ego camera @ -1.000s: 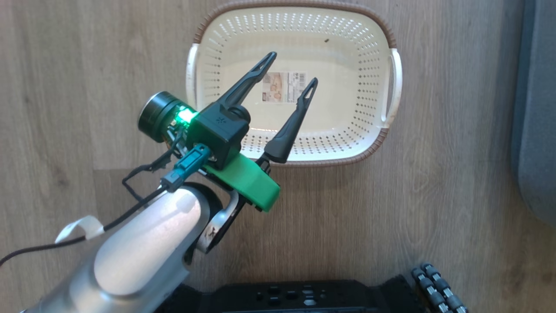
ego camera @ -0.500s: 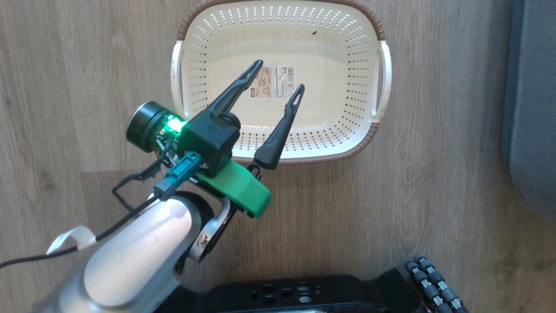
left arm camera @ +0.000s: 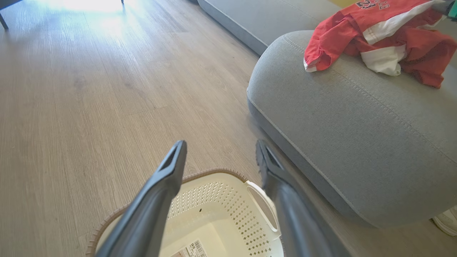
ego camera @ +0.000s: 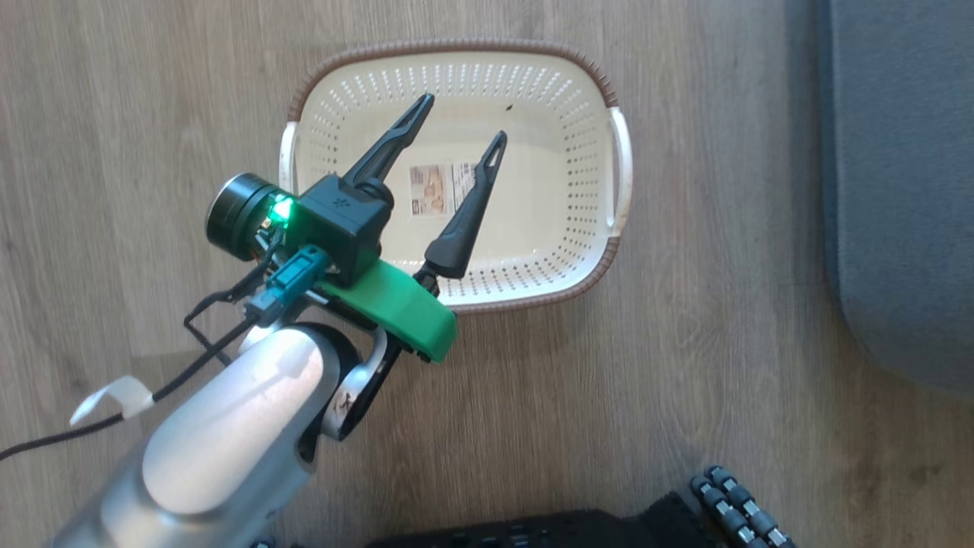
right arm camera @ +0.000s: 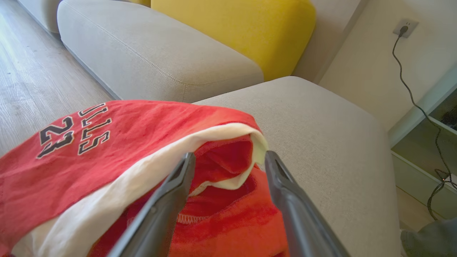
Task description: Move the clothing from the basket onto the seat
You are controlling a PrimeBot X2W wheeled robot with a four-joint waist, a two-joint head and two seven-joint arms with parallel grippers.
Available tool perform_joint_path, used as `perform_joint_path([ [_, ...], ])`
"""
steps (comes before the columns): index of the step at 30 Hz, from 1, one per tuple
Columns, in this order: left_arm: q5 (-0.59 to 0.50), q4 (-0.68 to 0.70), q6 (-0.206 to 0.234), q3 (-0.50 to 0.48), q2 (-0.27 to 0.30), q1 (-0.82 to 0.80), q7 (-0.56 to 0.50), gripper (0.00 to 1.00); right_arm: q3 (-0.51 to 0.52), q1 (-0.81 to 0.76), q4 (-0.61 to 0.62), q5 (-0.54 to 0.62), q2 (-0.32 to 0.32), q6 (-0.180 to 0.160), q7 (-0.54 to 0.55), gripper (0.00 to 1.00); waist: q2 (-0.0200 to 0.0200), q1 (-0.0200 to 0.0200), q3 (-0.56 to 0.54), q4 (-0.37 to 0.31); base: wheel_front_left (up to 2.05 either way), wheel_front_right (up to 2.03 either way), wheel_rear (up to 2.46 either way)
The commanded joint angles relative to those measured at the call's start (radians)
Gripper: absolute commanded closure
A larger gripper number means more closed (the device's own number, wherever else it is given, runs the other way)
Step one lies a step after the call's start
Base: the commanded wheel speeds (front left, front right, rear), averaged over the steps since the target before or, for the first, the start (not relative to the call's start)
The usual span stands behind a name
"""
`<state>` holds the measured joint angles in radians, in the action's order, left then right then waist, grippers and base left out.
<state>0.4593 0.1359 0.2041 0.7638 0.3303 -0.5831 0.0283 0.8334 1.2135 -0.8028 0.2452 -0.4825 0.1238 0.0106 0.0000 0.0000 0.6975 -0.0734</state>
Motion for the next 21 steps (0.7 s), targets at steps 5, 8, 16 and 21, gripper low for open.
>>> perform_joint_path([
  [5,0.038,-0.025,-0.007,-0.052,-0.003,0.015,0.056,0.0,-0.257,-0.207,0.136,-0.182,-0.039,0.007,-0.043,0.0,0.0,0.0,-0.109,-0.017,0.0,0.0,0.0],
  [8,0.05,-0.043,-0.007,-0.057,-0.008,0.029,0.075,0.0,-0.324,-0.283,0.209,-0.248,-0.039,0.007,-0.059,0.0,0.0,0.0,-0.146,-0.011,0.0,0.0,0.0],
  [16,0.095,-0.118,0.003,-0.089,-0.02,0.092,0.15,0.0,-0.458,-0.575,0.541,-0.415,0.021,0.007,-0.083,0.0,0.0,0.0,-0.288,0.068,0.0,0.0,0.0],
  [21,0.126,-0.17,0.012,-0.128,-0.012,0.14,0.186,0.0,-0.513,-0.731,0.694,-0.417,0.113,0.007,-0.109,0.0,0.0,0.0,-0.369,0.132,0.0,0.0,0.0],
])
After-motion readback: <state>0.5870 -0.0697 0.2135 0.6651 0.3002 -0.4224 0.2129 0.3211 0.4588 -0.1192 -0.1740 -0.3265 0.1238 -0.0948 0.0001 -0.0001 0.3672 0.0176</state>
